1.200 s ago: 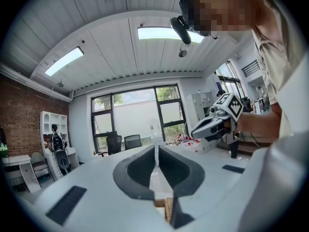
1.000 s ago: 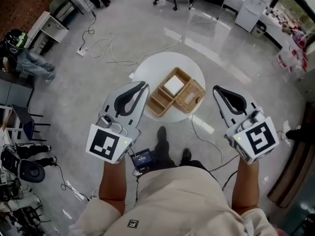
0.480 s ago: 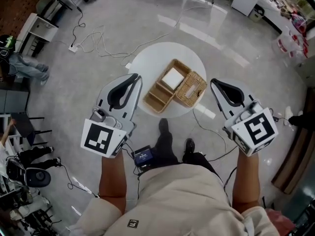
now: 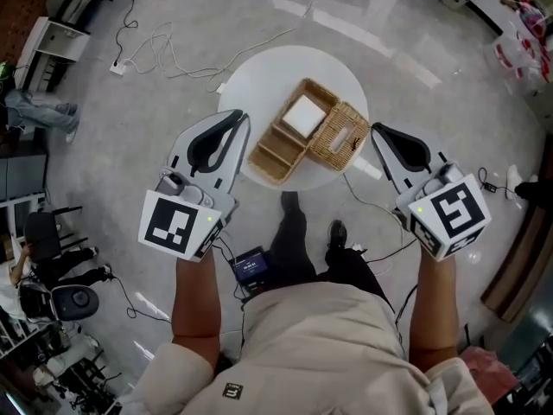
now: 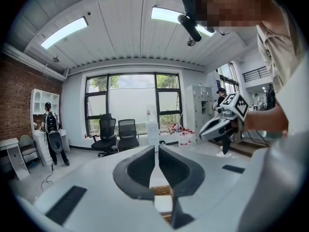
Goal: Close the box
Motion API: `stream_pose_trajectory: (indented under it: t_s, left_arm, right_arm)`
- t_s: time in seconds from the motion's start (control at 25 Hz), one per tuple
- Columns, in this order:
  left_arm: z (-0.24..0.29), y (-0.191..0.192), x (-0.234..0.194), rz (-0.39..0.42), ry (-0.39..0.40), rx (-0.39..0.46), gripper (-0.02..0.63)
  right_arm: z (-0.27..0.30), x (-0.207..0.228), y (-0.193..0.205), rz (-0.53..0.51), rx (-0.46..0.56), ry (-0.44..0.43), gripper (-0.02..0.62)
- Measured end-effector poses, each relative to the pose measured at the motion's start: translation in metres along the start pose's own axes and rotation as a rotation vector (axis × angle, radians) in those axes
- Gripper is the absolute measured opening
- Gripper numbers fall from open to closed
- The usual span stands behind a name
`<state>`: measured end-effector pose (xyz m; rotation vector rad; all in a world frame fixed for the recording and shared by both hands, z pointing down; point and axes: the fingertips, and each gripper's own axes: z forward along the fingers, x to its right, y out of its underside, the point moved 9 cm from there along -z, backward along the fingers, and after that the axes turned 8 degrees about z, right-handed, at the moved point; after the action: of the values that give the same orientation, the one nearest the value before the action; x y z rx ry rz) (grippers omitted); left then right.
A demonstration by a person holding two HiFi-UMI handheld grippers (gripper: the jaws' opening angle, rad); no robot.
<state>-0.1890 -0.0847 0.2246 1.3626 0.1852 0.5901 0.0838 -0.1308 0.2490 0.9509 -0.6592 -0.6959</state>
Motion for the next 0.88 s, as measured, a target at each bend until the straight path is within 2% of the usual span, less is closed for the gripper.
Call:
stream_pose_trajectory:
  t_s: [0.88]
  left_arm:
    - [0.074,0.105,0.012,-0.048,0.127,-0.168,0.021]
  right_arm:
    - [0.069,0.064,0.125,0.251,-0.080,0.035,-0.006]
